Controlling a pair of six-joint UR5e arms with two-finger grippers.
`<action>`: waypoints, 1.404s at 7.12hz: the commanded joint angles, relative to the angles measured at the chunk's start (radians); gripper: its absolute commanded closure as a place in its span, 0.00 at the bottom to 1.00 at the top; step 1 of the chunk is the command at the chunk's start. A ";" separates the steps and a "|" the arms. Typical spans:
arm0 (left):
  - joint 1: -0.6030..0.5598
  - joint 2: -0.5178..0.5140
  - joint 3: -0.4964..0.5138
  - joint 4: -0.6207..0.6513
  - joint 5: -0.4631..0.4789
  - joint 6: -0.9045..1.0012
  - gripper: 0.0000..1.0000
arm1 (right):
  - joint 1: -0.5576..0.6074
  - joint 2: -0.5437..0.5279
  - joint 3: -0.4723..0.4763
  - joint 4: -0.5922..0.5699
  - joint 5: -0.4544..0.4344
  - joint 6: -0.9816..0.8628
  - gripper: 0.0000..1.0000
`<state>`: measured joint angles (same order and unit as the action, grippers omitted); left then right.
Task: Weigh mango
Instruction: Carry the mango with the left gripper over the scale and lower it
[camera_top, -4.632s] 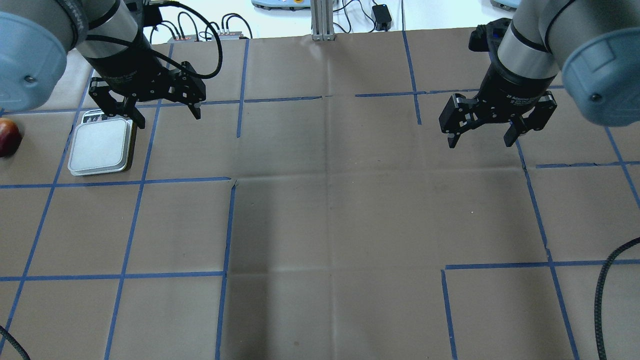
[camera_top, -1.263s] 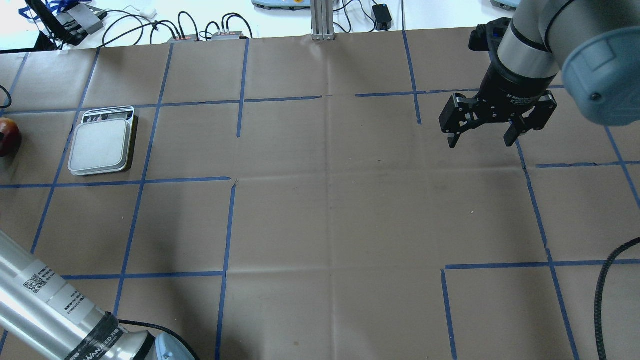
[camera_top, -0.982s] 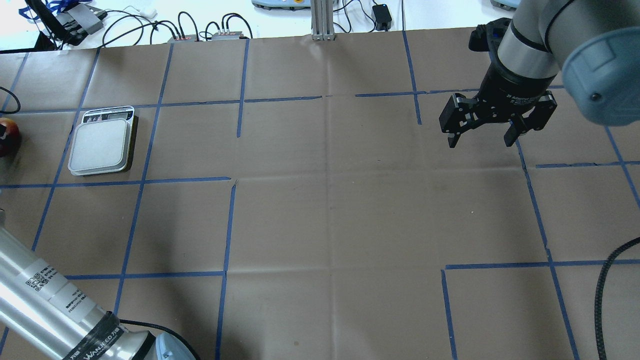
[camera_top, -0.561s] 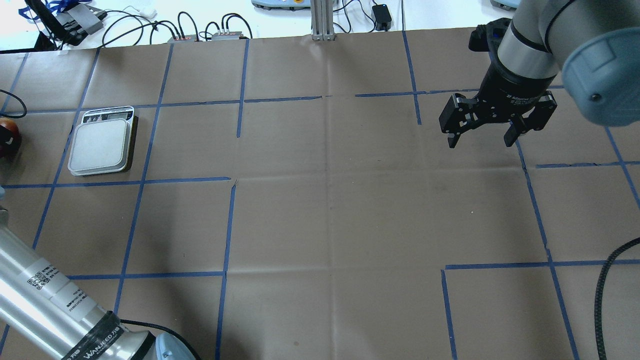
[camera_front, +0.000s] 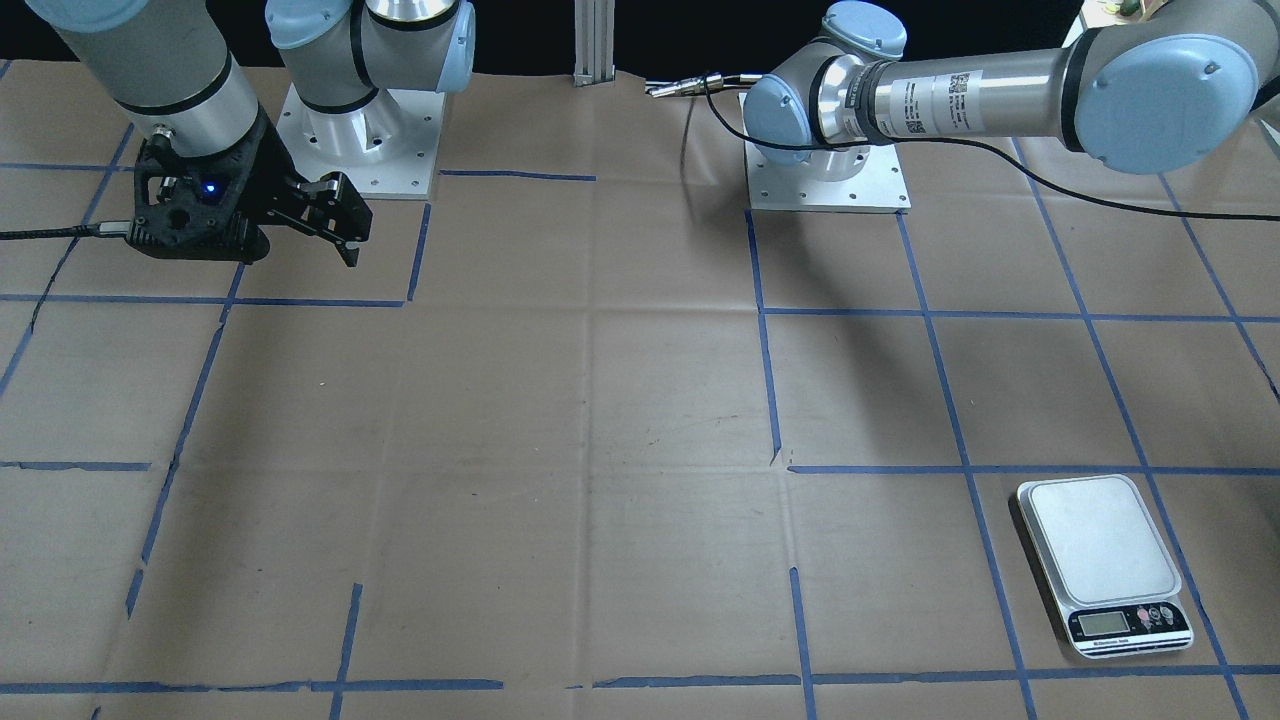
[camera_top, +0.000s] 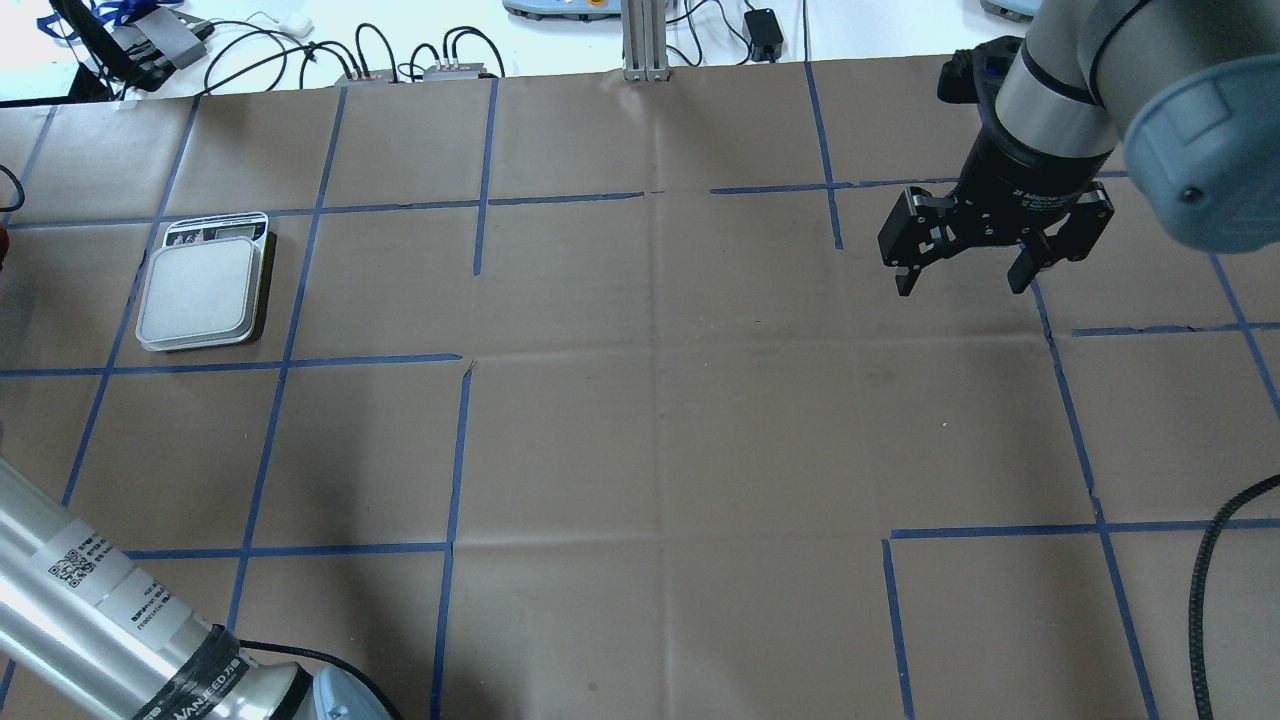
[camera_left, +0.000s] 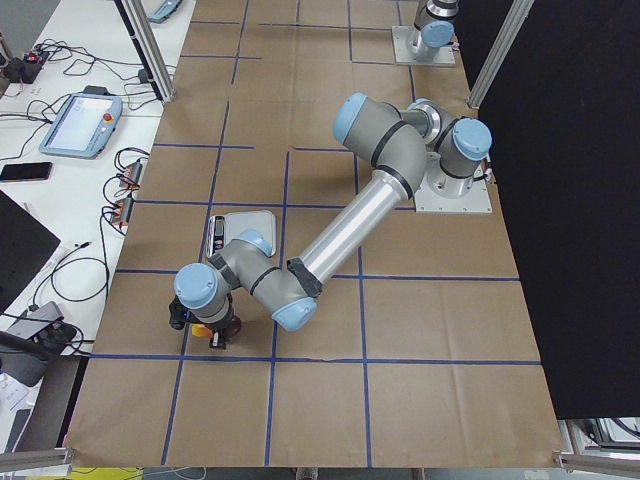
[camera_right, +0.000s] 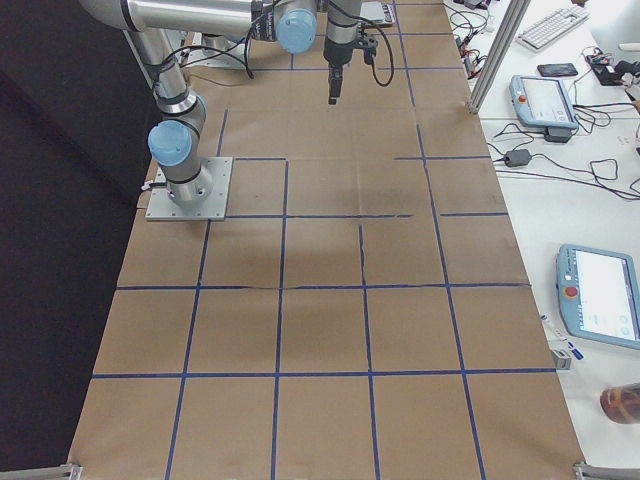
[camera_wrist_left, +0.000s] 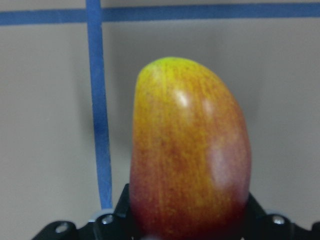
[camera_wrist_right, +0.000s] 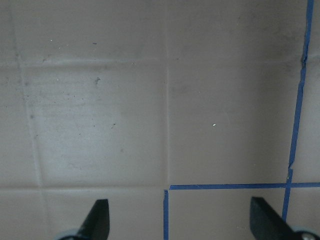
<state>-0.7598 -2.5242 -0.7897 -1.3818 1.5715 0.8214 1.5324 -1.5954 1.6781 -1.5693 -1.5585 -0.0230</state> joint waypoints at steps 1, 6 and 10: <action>-0.027 0.088 -0.034 -0.121 -0.004 -0.054 0.44 | 0.000 0.000 0.000 0.000 0.000 0.000 0.00; -0.265 0.369 -0.576 0.025 -0.002 -0.439 0.45 | 0.000 0.000 0.000 0.000 0.000 0.000 0.00; -0.279 0.352 -0.648 0.182 0.019 -0.438 0.01 | 0.000 0.000 0.000 0.000 0.000 0.000 0.00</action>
<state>-1.0375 -2.1745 -1.4485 -1.2089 1.5755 0.3839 1.5325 -1.5954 1.6782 -1.5693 -1.5585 -0.0230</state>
